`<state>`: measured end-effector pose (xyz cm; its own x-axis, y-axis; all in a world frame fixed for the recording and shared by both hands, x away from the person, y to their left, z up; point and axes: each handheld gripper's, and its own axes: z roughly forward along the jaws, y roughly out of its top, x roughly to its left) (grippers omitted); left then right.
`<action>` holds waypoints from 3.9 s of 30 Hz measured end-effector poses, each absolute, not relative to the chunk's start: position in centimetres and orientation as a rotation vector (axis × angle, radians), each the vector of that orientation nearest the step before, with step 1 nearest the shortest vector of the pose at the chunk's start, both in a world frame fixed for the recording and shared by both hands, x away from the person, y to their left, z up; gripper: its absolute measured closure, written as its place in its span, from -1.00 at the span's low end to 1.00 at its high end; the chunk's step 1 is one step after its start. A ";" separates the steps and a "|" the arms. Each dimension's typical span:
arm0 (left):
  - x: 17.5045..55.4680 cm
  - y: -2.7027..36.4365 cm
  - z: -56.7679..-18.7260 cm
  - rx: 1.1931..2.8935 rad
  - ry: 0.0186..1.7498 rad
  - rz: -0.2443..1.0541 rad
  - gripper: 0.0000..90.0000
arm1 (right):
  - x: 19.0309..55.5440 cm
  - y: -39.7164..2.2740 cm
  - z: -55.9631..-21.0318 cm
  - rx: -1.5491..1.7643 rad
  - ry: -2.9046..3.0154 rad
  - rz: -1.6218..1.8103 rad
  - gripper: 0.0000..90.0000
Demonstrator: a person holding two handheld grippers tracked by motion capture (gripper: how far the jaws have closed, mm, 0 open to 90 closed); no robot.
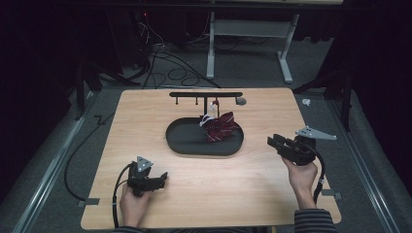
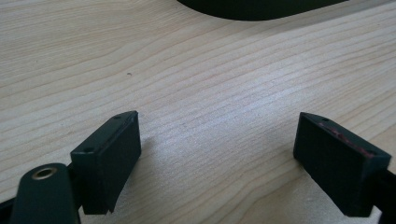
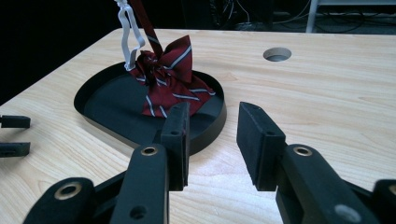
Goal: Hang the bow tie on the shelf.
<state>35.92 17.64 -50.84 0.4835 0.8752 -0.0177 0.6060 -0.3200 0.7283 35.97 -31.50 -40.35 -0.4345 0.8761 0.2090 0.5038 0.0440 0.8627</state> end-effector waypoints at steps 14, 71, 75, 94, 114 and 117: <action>35.9 17.6 -50.8 2.047 1.218 0.505 -0.66 | 35.5 -31.7 -41.8 1.430 1.955 1.361 0.48; 35.9 17.6 -50.8 2.047 1.219 0.505 -0.66 | 35.4 -29.4 -46.1 1.472 2.046 1.321 0.49; 35.9 17.6 -50.8 2.047 1.219 0.505 -0.66 | 35.4 -29.2 -46.3 1.476 2.048 1.319 0.50; 35.9 17.6 -50.8 2.047 1.219 0.505 -0.66 | 35.9 -27.5 -47.7 1.452 2.098 1.218 0.50; 35.9 17.6 -50.8 2.047 1.218 0.504 -0.66 | 36.2 -25.9 -49.9 1.432 2.164 1.001 0.30; 35.9 17.6 -50.8 2.047 1.218 0.504 -0.66 | 36.0 -25.6 -50.1 1.388 2.151 0.977 0.27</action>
